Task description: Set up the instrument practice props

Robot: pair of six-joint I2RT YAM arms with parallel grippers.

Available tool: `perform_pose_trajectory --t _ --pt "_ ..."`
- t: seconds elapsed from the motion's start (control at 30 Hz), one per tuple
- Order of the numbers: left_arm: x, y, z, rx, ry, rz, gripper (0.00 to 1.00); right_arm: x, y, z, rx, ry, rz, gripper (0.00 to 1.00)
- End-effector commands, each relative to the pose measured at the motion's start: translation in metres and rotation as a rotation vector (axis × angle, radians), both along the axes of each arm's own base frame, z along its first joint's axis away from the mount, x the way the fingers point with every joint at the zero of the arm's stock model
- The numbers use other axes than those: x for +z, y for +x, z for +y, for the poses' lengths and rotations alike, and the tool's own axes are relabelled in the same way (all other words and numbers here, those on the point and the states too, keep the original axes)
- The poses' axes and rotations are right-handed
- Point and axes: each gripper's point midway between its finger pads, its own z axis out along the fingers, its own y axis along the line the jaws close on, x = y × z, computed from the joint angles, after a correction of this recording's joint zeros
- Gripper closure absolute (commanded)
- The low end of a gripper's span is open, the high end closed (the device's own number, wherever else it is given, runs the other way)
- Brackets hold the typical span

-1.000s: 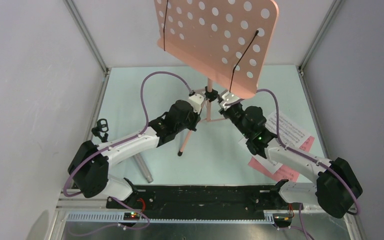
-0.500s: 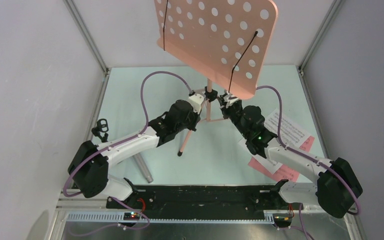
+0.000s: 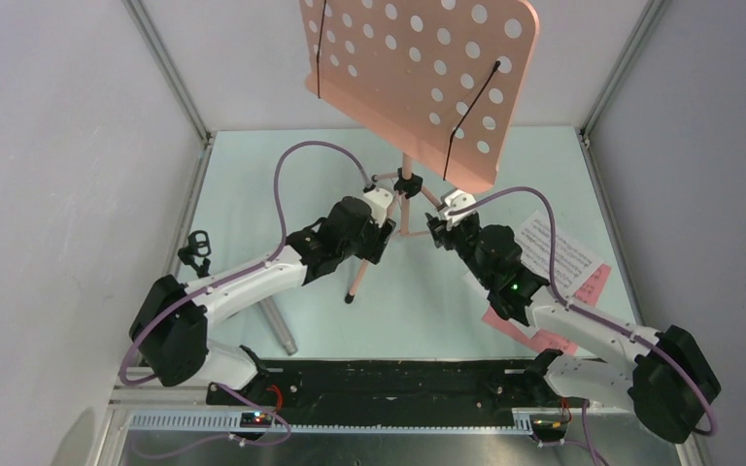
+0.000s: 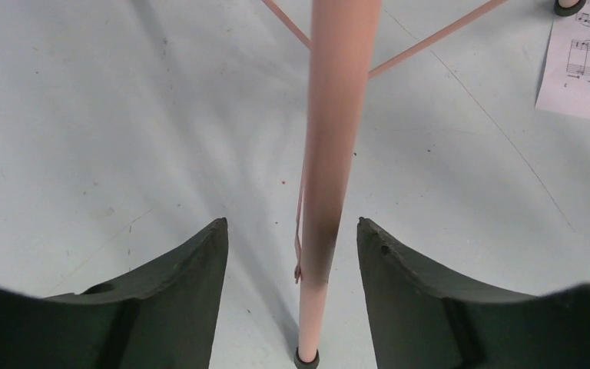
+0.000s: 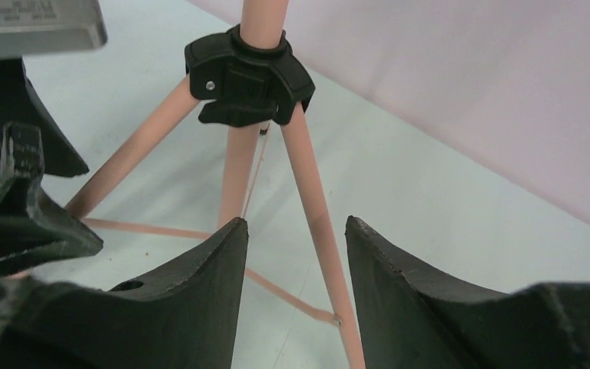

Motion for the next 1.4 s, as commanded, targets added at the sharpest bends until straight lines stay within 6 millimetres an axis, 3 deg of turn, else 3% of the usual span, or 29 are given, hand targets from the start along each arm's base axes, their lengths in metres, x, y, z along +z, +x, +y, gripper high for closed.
perform_pose_trajectory --t 0.0,0.17,0.33,0.53,0.57,0.6,0.63,0.67,0.8,1.07,1.1,1.2,1.33,1.37 --pt "0.024 0.008 0.004 0.047 -0.063 -0.028 0.34 0.003 -0.013 -0.015 -0.044 0.057 0.039 0.45" --pt "0.016 0.013 -0.004 0.051 -0.096 0.018 0.43 -0.02 -0.026 -0.027 -0.142 0.305 0.269 0.46" --pt "0.012 0.018 -0.013 0.047 -0.111 0.024 0.58 -0.056 -0.038 -0.029 -0.24 0.498 0.521 0.59" --pt "0.012 0.022 -0.013 0.065 -0.112 0.015 0.84 -0.114 -0.039 -0.038 -0.365 0.539 0.763 0.73" --pt "0.012 0.024 -0.012 0.074 -0.112 0.011 0.87 -0.117 -0.036 -0.036 -0.365 0.543 0.77 0.74" --pt "0.012 0.025 -0.011 0.08 -0.111 0.01 0.92 -0.129 -0.032 -0.04 -0.397 0.535 0.795 0.77" --pt "0.012 0.026 -0.01 0.092 -0.11 0.006 0.97 -0.128 -0.026 -0.038 -0.396 0.55 0.796 0.78" --pt "0.013 0.027 -0.01 0.096 -0.109 0.004 0.98 -0.139 -0.02 -0.041 -0.428 0.547 0.815 0.8" --pt "0.017 0.034 -0.006 0.141 -0.1 -0.022 1.0 -0.149 0.008 -0.048 -0.489 0.589 0.823 0.83" --pt "0.028 0.049 -0.005 0.228 -0.101 -0.062 1.0 -0.151 0.064 -0.065 -0.507 0.73 0.844 0.85" --pt "0.029 0.052 -0.006 0.244 -0.106 -0.064 1.0 -0.144 0.075 -0.068 -0.505 0.75 0.829 0.85" --pt "0.032 0.057 -0.009 0.263 -0.111 -0.071 1.0 -0.15 0.092 -0.07 -0.505 0.751 0.852 0.85" --pt "0.04 0.064 -0.015 0.288 -0.132 -0.08 1.0 -0.142 0.122 -0.072 -0.496 0.778 0.845 0.85" --pt "0.038 0.065 -0.018 0.29 -0.128 -0.076 1.0 -0.151 0.127 -0.075 -0.508 0.782 0.868 0.85"
